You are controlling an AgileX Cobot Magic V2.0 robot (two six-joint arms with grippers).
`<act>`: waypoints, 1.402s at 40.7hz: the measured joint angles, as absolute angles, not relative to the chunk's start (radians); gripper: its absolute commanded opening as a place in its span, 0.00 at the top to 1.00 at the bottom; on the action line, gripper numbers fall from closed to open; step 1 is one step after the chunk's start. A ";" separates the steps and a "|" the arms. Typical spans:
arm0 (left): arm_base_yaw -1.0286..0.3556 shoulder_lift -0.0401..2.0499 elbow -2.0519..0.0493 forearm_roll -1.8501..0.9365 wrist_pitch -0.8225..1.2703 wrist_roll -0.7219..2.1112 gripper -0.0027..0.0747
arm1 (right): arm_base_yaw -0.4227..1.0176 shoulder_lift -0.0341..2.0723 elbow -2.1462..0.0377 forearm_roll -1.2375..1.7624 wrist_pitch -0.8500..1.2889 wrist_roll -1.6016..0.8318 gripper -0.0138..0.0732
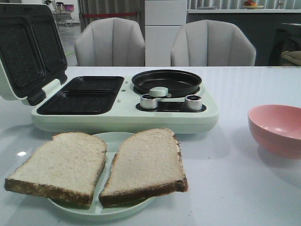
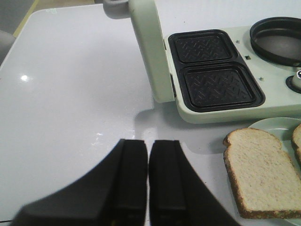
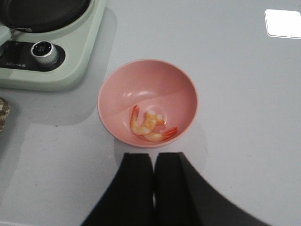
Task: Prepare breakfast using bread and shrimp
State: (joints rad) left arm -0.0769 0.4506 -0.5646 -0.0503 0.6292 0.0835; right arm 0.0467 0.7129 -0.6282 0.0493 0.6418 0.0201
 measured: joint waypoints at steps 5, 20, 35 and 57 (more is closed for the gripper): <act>-0.077 0.451 -0.565 -0.052 0.629 0.083 0.20 | 0.047 0.715 -0.628 0.047 0.642 0.020 0.23; -0.206 0.451 -0.530 -0.052 0.603 0.186 0.12 | 0.047 0.715 -0.628 0.047 0.642 0.020 0.21; -0.569 0.463 -0.399 0.156 0.584 0.379 0.12 | 0.047 0.715 -0.628 0.047 0.642 0.020 0.21; -0.795 0.903 -0.387 0.475 0.507 0.372 0.15 | 0.047 0.715 -0.628 0.047 0.642 0.020 0.21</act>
State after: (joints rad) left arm -0.7954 0.9032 -0.3867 0.4750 0.5071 0.3716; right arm 0.0467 0.7146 -0.6282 0.0470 0.6418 0.0201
